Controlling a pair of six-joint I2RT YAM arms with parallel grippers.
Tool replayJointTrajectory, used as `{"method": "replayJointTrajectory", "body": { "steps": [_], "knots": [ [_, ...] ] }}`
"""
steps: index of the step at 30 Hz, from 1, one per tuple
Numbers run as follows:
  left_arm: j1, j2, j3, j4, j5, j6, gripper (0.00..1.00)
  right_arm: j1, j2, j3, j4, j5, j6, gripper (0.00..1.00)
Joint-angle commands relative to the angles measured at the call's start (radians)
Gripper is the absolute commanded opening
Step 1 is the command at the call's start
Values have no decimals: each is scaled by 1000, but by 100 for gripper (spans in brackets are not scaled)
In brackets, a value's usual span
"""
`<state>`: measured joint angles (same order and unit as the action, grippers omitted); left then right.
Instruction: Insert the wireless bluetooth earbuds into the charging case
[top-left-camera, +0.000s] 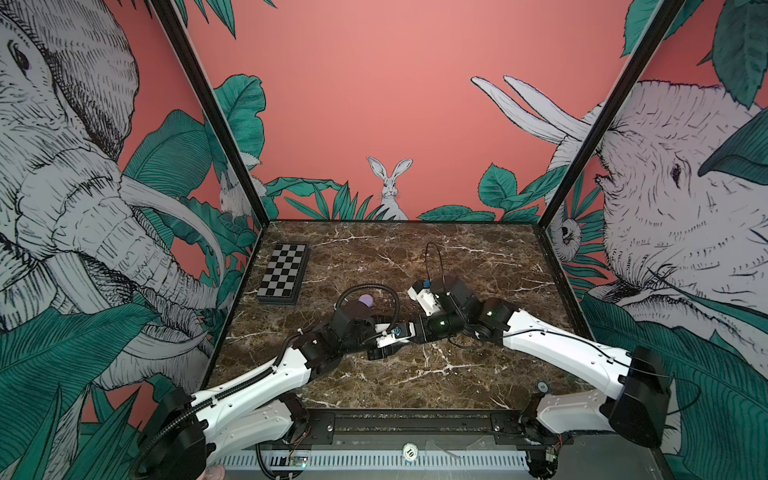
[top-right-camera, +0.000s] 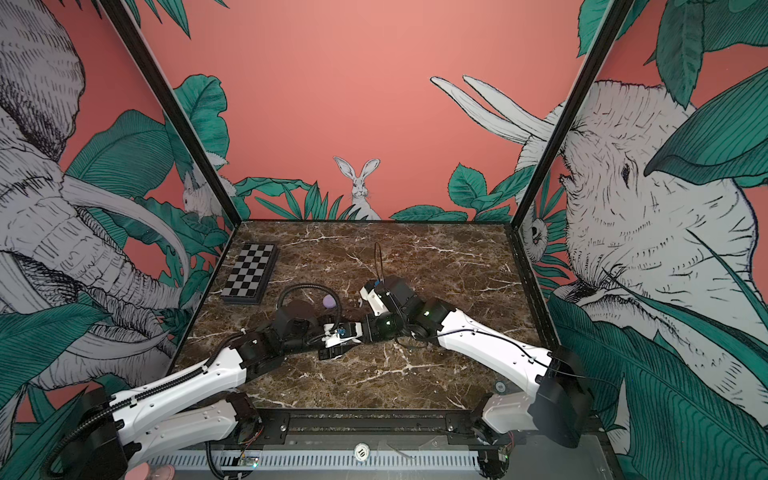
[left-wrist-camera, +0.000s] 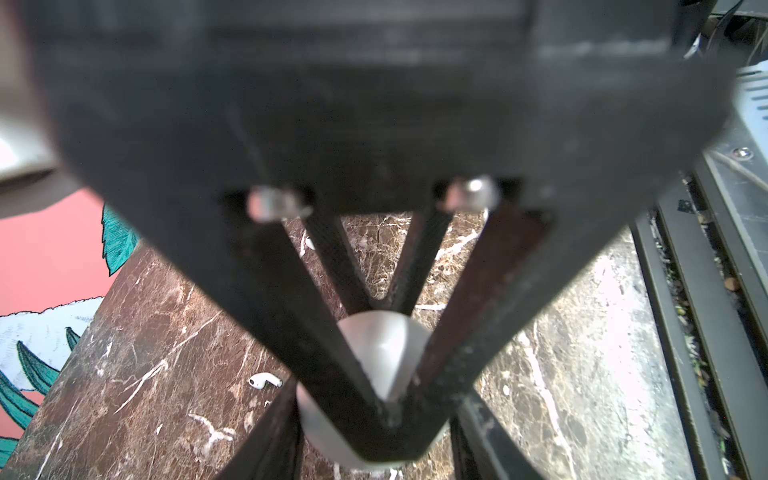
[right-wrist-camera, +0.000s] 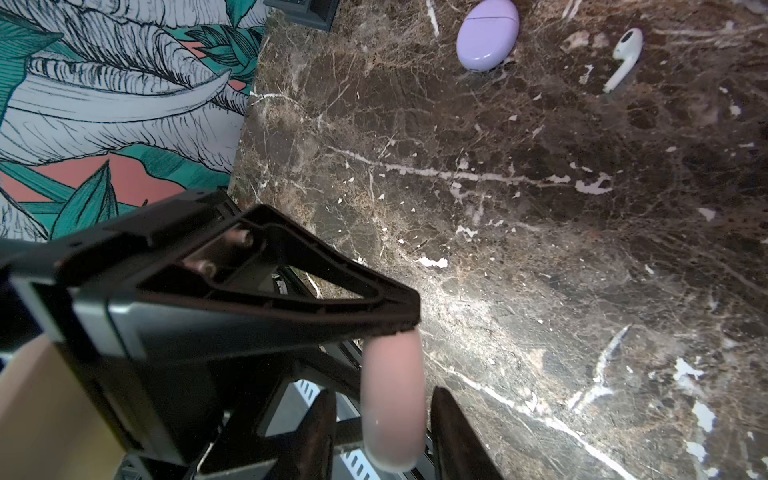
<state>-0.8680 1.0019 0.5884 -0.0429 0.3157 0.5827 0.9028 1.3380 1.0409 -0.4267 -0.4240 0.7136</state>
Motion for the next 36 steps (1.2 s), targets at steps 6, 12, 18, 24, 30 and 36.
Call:
{"method": "replayJointTrajectory", "body": {
  "steps": [6, 12, 18, 24, 30, 36],
  "knots": [
    [-2, -2, 25, -3, 6, -3, 0, 7, 18, 15, 31, 14, 4, 32],
    [-2, -1, 25, -2, 3, -3, 0, 7, 24, 13, 37, 10, 8, 28],
    [-3, 1, 25, 4, -2, -2, 0, 8, 24, 11, 43, 5, 11, 24],
    [-2, 3, 20, 22, -21, -10, 0, 7, 23, 8, 52, -1, 16, 16],
    [-2, 4, 19, 30, -29, -10, 0, 8, 24, -3, 80, -21, 35, 6],
    [-2, -2, 13, 40, -35, -12, 15, 9, 20, -2, 77, -25, 37, 0]
  ]
}}
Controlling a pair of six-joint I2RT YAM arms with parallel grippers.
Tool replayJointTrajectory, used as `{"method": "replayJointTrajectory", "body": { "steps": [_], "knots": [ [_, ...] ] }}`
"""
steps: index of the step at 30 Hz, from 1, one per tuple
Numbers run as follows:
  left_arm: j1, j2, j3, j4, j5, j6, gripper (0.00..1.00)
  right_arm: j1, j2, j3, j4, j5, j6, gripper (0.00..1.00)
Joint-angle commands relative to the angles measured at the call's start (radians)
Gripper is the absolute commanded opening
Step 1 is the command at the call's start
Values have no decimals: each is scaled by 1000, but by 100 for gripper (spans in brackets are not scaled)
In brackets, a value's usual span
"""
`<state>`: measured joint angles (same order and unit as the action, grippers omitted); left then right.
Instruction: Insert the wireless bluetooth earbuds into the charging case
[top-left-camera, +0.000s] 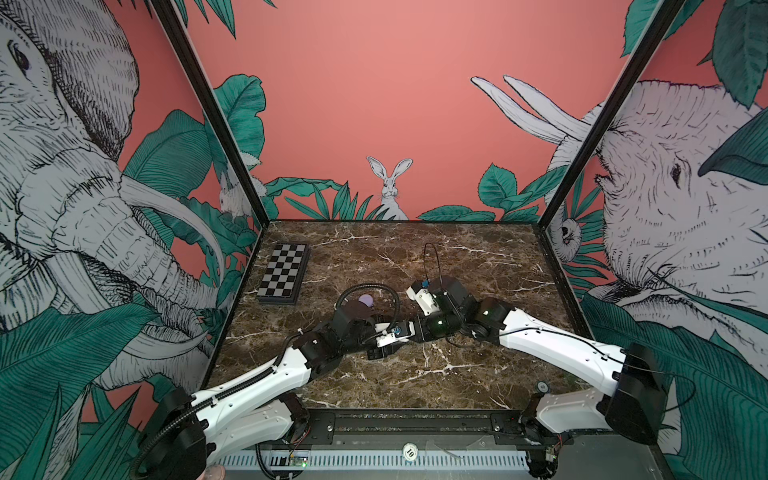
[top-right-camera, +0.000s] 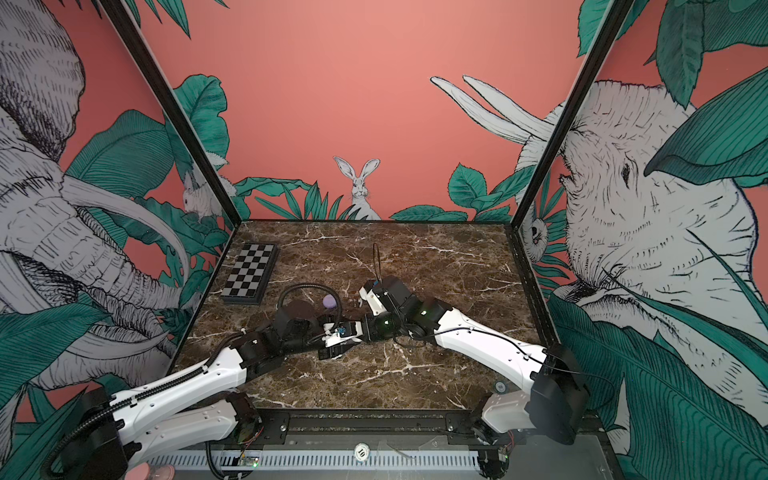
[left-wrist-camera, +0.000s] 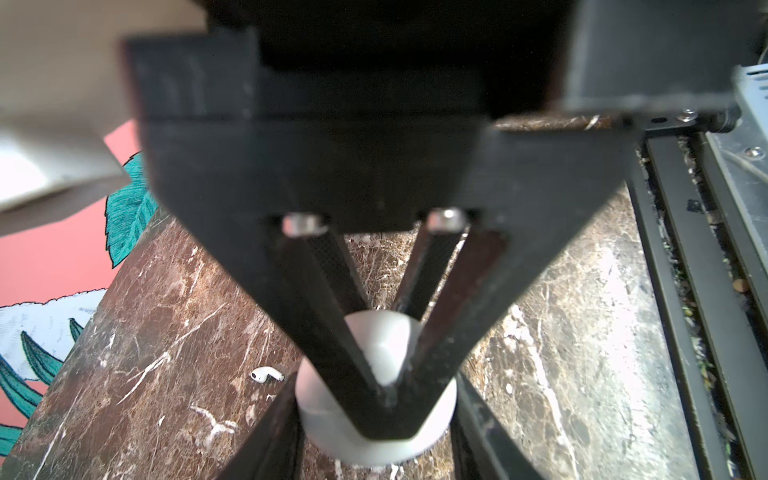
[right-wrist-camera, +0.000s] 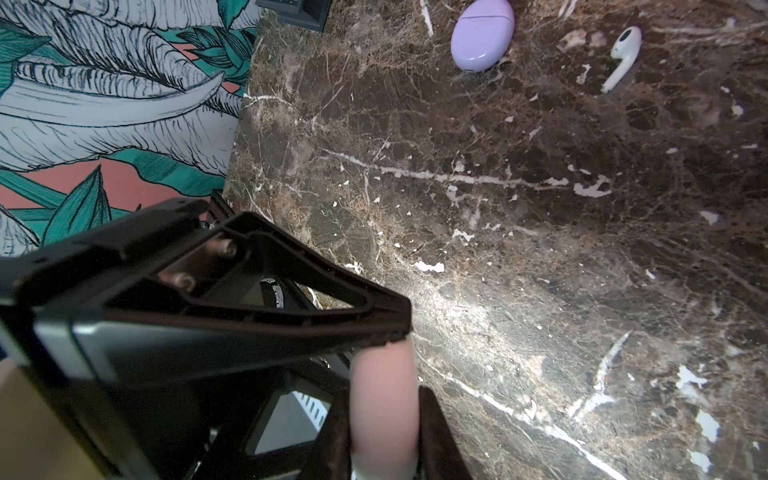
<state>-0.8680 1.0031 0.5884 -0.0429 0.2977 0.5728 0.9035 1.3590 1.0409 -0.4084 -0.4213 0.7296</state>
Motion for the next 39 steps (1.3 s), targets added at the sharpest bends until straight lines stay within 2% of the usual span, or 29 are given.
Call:
{"method": "replayJointTrajectory", "body": {
  "steps": [1, 5, 7, 8, 9, 13, 17, 21, 24, 29, 31, 33, 37, 39],
  "knots": [
    [-3, -5, 13, 41, -16, -1, 17, 9, -1, 0, 58, -28, 19, 0],
    [-2, -14, 7, 59, -36, -13, 29, 9, -5, 0, 60, -24, 22, 0],
    [-2, -22, 4, 71, -41, -23, 39, 9, -3, 0, 62, -26, 21, 0],
    [-2, -27, 3, 78, -45, -34, 47, 8, -4, -1, 63, -25, 21, 0],
    [-2, -30, 4, 80, -48, -40, 49, 9, -4, -3, 63, -24, 20, 0],
    [-2, -50, 7, 80, -51, -50, 53, 9, -6, -1, 63, -24, 14, 0],
    [-2, -108, 12, 71, -51, -83, 62, 7, -31, 16, 22, 8, -23, 0],
    [-2, -205, 47, -23, 13, -140, 71, -1, -64, 59, -48, 24, -108, 0],
    [-2, -262, 105, -147, 84, -207, 74, -29, -97, 80, -86, 24, -161, 0],
    [3, -346, 198, -307, 76, -391, 76, -82, -162, 87, -115, -55, -236, 0],
    [19, -378, 210, -328, 85, -461, 81, -86, -188, 88, -116, -97, -269, 0],
    [60, -399, 207, -324, 170, -523, 83, -86, -208, 95, -119, -151, -298, 0],
    [234, -350, 203, -262, 492, -707, 81, -86, -238, 113, -120, -276, -354, 0],
    [276, -305, 187, -210, 606, -780, 80, -86, -244, 124, -127, -327, -383, 0]
  ]
}}
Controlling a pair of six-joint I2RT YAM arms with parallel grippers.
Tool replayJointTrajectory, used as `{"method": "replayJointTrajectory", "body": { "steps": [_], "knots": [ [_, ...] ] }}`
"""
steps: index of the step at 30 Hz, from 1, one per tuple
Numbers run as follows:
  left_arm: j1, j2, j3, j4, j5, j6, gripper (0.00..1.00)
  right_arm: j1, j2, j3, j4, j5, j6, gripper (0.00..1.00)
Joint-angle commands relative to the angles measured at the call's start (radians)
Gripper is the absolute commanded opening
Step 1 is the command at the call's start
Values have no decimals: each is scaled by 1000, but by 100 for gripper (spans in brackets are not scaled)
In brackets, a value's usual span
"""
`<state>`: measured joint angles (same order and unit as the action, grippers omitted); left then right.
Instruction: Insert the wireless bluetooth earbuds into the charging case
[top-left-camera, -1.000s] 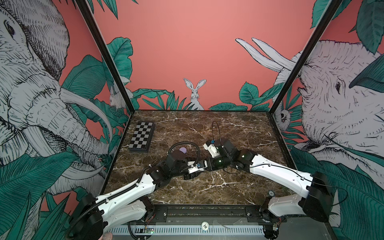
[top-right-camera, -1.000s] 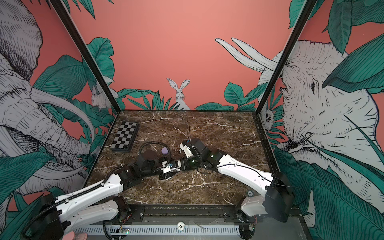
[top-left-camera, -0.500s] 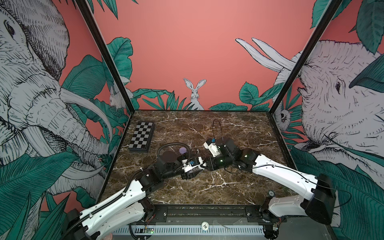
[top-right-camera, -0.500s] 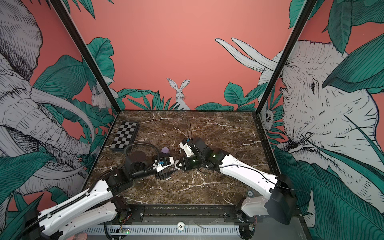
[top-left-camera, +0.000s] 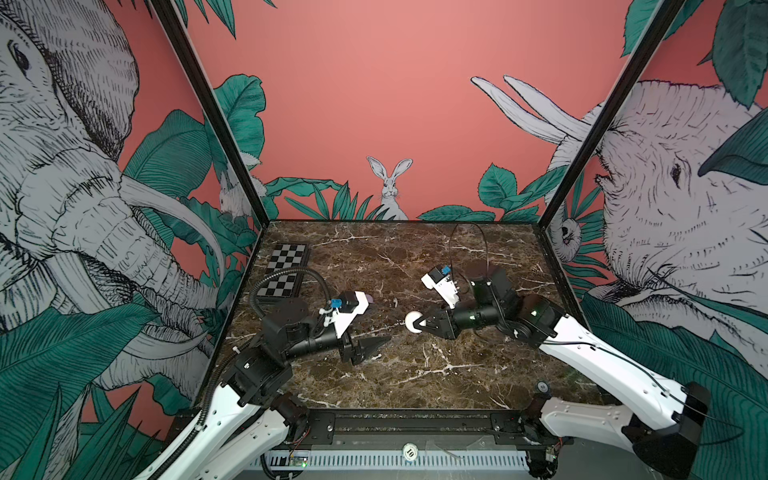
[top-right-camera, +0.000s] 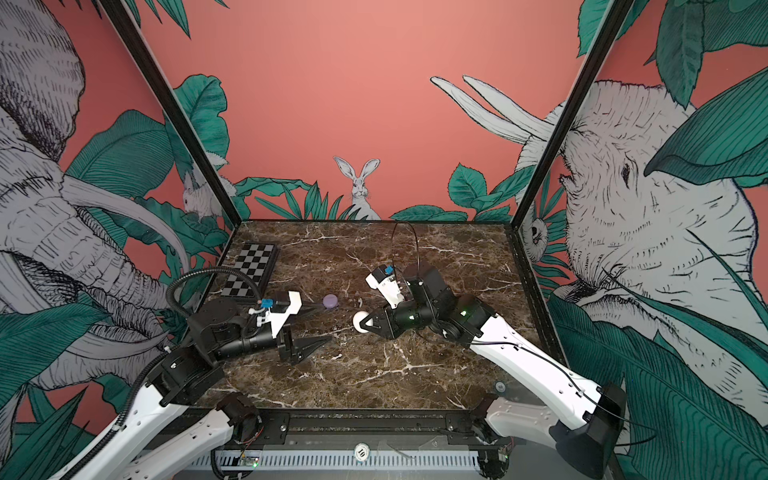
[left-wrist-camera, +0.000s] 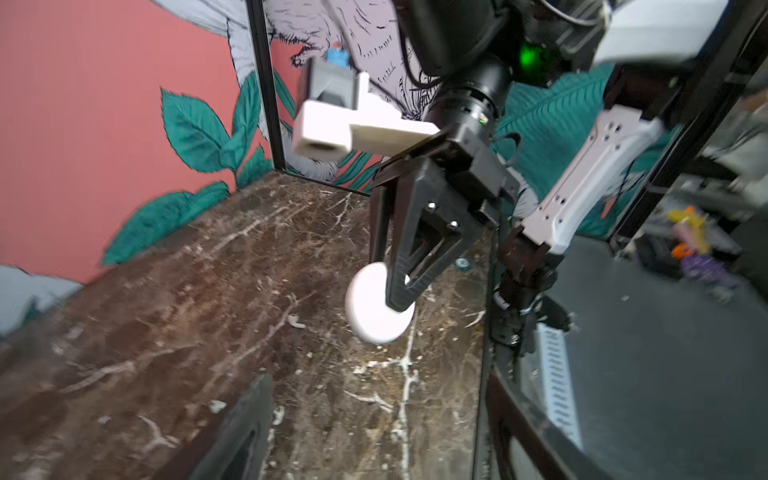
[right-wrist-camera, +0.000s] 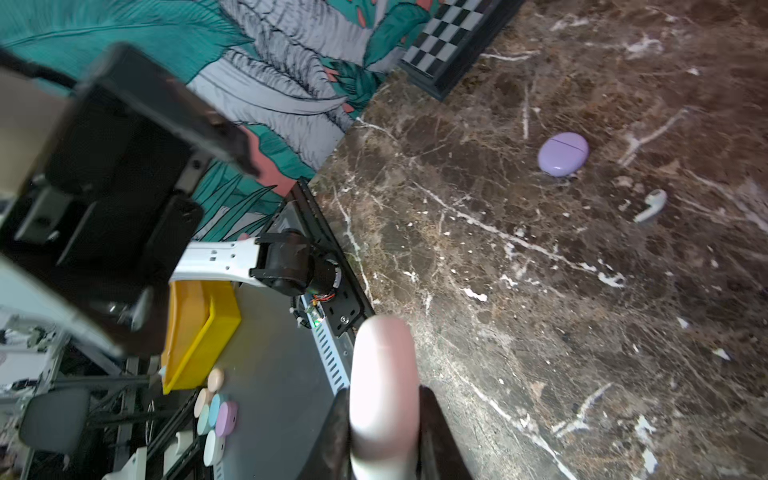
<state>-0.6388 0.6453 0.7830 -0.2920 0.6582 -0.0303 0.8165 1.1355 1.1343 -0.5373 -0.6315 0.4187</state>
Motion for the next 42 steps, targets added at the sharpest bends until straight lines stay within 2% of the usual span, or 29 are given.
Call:
{"method": "replayJointTrajectory", "body": {
  "steps": [1, 5, 8, 11, 16, 21, 25, 30, 42],
  "knots": [
    [51, 74, -18, 71, 290, -210, 79, 1, -20, 38, -5, -140, -87, 0],
    [51, 130, -95, 298, 414, -359, 77, 3, -2, 63, -28, -234, -134, 0],
    [50, 147, -83, 260, 415, -318, 77, 3, 21, 88, -85, -246, -185, 0],
    [52, 180, -78, 283, 452, -329, 75, 3, 43, 104, -114, -246, -213, 0],
    [51, 237, -78, 347, 512, -376, 64, 3, 61, 111, -124, -235, -227, 0],
    [50, 254, -74, 301, 525, -347, 55, 4, 73, 117, -137, -231, -232, 0],
    [50, 263, -71, 300, 526, -350, 54, 6, 75, 121, -145, -218, -235, 0],
    [46, 280, -62, 302, 533, -359, 46, 9, 78, 116, -128, -192, -222, 0],
    [30, 310, -41, 244, 535, -328, 39, 27, 84, 115, -111, -114, -196, 0]
  ]
}}
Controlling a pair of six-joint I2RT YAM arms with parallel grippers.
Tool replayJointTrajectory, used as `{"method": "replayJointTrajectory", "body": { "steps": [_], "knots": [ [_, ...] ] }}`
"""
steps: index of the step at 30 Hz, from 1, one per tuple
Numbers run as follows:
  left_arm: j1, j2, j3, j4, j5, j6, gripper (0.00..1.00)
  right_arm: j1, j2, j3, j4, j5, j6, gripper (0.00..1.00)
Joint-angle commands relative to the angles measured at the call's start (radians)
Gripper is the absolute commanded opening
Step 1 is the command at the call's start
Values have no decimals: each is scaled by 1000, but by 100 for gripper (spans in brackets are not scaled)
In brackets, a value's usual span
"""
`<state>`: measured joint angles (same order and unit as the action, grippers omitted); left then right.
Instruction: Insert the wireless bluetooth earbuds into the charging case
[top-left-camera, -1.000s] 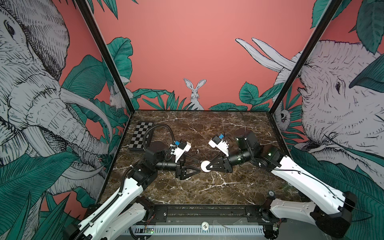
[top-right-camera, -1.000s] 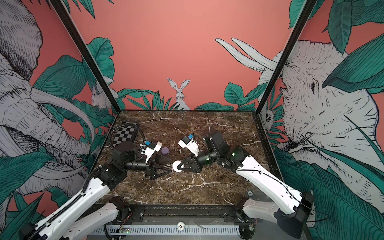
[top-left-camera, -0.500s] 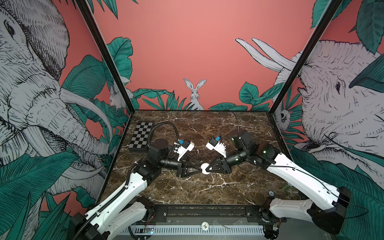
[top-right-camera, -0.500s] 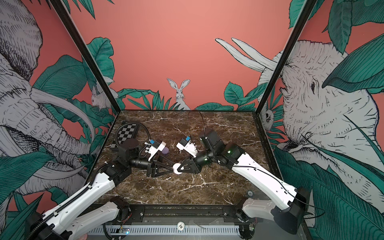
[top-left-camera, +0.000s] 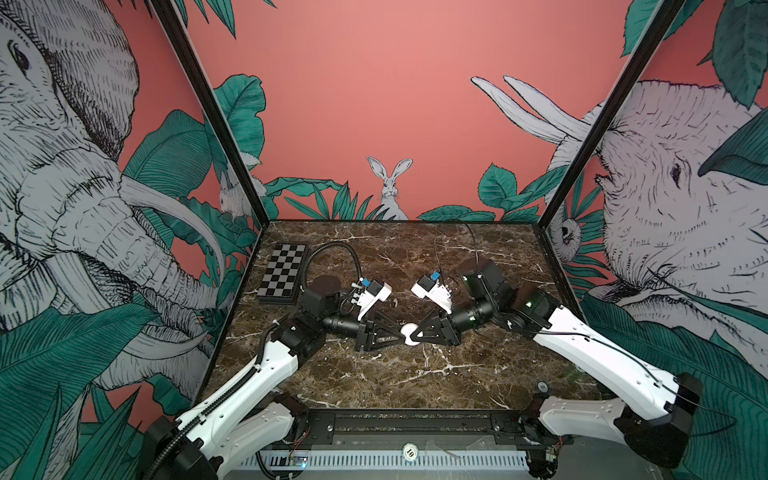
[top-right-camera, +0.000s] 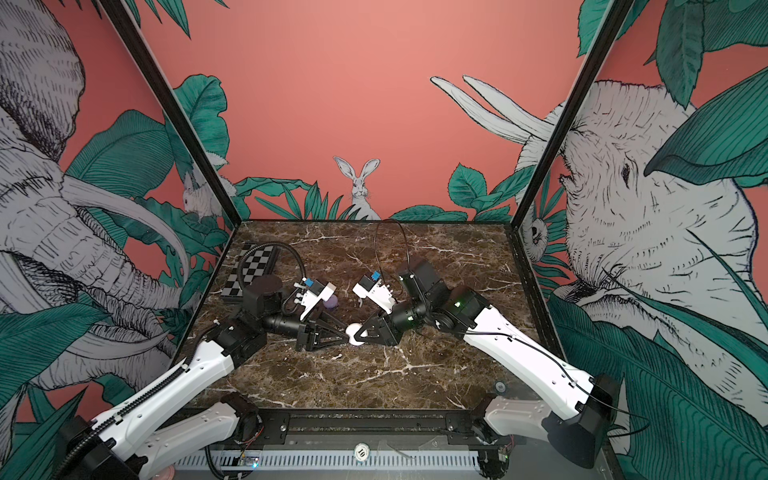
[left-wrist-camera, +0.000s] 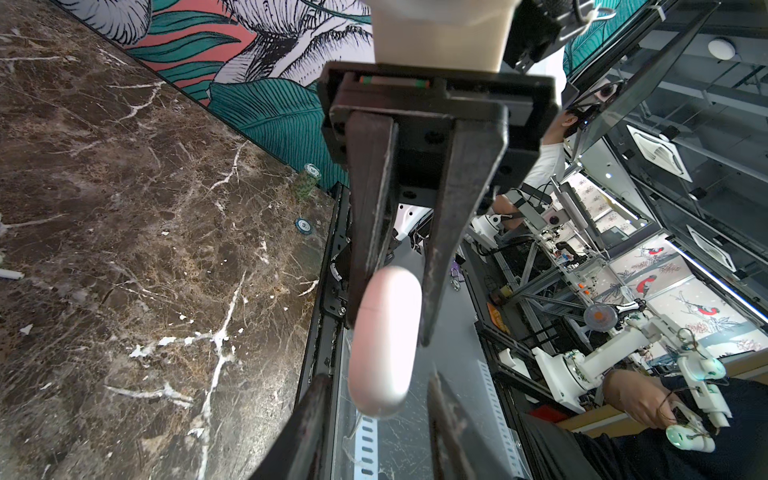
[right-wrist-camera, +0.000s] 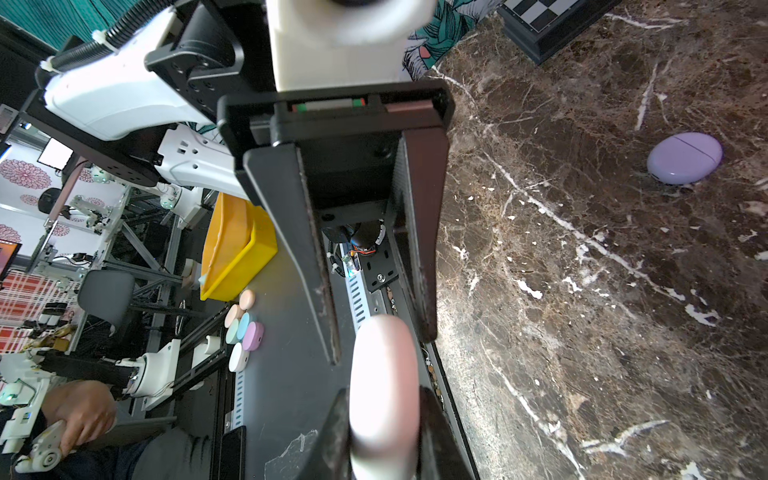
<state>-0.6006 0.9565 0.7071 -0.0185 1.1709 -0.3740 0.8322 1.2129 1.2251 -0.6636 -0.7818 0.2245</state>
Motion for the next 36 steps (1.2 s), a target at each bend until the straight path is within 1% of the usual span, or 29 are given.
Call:
{"method": "replayJointTrajectory", "body": {
  "steps": [1, 5, 8, 12, 21, 26, 27, 30, 31, 33, 36],
  "knots": [
    [-9, 0, 37, -28, 21, 15, 39, 15, 10, 28, 10, 47, -7, 0],
    [-16, 11, 37, -21, 25, 9, 39, 23, 28, 43, 1, 67, -11, 0],
    [-21, 19, 36, -26, 32, 13, 35, 27, 34, 49, 1, 78, -14, 0],
    [-21, 13, 34, -46, 32, 28, 34, 27, 31, 53, 6, 93, -13, 0],
    [-28, 20, 32, -20, 33, 16, 24, 31, 45, 46, 25, 78, 4, 0],
    [-30, 19, 23, 22, 35, -9, 17, 39, 52, 39, 30, 92, 5, 0],
    [-30, 19, 20, 34, 34, -16, 14, 41, 53, 38, 30, 90, 2, 0],
    [-30, 19, 14, 60, 35, -31, 0, 50, 63, 40, 24, 103, 0, 0],
    [-29, 19, 13, 61, 37, -28, 0, 51, 63, 42, 21, 109, -1, 0],
    [-29, 16, 17, 49, 35, -19, 0, 51, 63, 43, 17, 122, -3, 3],
    [-30, 9, 16, 45, 32, -11, 0, 51, 56, 46, 10, 133, -7, 14]
  ]
}}
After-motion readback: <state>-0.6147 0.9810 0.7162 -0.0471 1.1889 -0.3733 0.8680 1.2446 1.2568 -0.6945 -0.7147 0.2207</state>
